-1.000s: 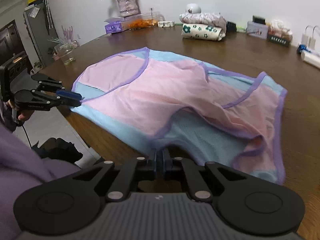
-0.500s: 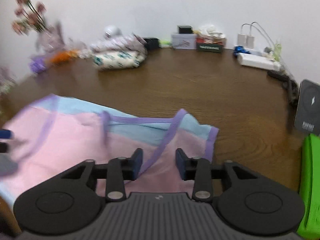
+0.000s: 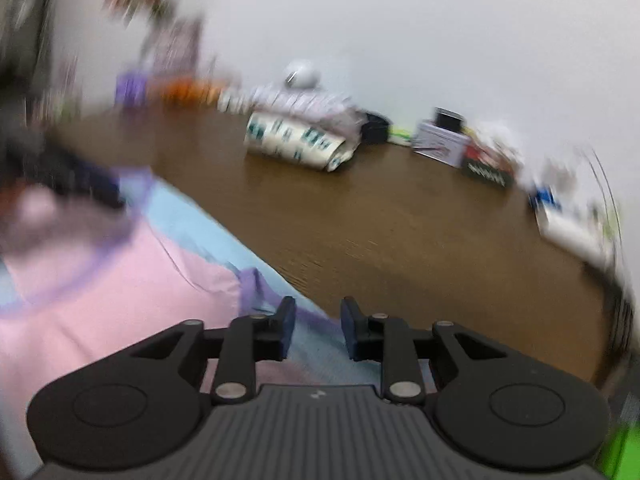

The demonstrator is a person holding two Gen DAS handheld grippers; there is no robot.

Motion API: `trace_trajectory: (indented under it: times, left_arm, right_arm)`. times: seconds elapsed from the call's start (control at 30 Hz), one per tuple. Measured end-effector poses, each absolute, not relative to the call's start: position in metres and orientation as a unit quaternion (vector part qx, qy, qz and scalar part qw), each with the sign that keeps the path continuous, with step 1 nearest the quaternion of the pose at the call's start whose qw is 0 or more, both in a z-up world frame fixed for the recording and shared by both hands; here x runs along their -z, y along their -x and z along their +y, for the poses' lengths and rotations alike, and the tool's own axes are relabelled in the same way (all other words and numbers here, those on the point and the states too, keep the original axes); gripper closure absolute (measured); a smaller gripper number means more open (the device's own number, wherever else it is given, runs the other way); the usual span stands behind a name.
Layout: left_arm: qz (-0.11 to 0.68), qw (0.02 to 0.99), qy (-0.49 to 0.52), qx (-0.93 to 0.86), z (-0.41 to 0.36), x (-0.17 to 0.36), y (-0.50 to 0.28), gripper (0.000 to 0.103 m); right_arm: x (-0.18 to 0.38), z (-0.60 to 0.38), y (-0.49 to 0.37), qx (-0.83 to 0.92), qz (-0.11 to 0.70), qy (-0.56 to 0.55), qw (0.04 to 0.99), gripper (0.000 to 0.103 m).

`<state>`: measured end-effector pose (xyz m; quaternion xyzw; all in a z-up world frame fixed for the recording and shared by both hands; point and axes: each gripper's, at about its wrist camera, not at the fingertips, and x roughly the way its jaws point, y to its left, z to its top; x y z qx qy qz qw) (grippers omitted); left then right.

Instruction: Fold clothes

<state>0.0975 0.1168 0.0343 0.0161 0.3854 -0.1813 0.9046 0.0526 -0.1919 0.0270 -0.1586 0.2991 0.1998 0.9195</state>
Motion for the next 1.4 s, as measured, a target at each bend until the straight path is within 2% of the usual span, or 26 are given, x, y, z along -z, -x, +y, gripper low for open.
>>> trace_trajectory:
  times: [0.13,0.37,0.43,0.6,0.7,0.77,0.8,0.83,1.03,1.2,1.4]
  left_arm:
    - [0.391,0.904,-0.001,0.174,0.118,-0.026,-0.106,0.051]
    - [0.388,0.907,0.004,0.166,0.118,-0.021,-0.110,0.051]
    - [0.385,0.908,-0.001,0.164,0.116,-0.021,-0.108,0.051]
    - [0.383,0.910,-0.024,0.158,0.110,-0.021,-0.107,0.051]
    - [0.385,0.909,-0.023,0.158,0.110,-0.021,-0.108,0.051]
    - [0.385,0.909,-0.022,0.158,0.111,-0.021,-0.109,0.050]
    - [0.384,0.909,-0.021,0.159,0.112,-0.021,-0.109,0.050]
    - [0.384,0.909,-0.020,0.159,0.113,-0.020,-0.110,0.050]
    - [0.385,0.903,-0.001,0.193,0.122,-0.034,-0.090,0.050]
    - [0.343,0.883,-0.013,0.320,0.130,-0.051,-0.018,0.050]
    - [0.341,0.861,-0.069,0.372,0.132,-0.040,0.064,0.050]
  right_arm:
    - [-0.020,-0.175,-0.076,-0.260,0.313,0.187,0.894,0.085]
    - [-0.009,-0.170,-0.085,-0.292,0.336,0.147,0.884,0.085]
    - [-0.010,-0.171,-0.086,-0.275,0.330,0.139,0.892,0.101]
    - [-0.020,-0.183,-0.088,-0.181,0.268,0.123,0.938,0.101]
    - [-0.016,-0.183,-0.088,-0.146,0.260,0.129,0.946,0.099]
    - [-0.019,-0.187,-0.085,-0.132,0.266,0.128,0.946,0.091]
    - [-0.023,-0.192,-0.081,-0.132,0.273,0.111,0.947,0.074]
    - [-0.028,-0.198,-0.078,-0.132,0.279,0.092,0.947,0.062]
    - [-0.037,-0.217,-0.051,-0.197,0.343,-0.010,0.918,0.068]
    - [-0.038,-0.209,0.000,-0.254,0.341,0.006,0.905,0.066]
    - [-0.037,-0.222,0.061,-0.344,0.320,0.040,0.882,0.066]
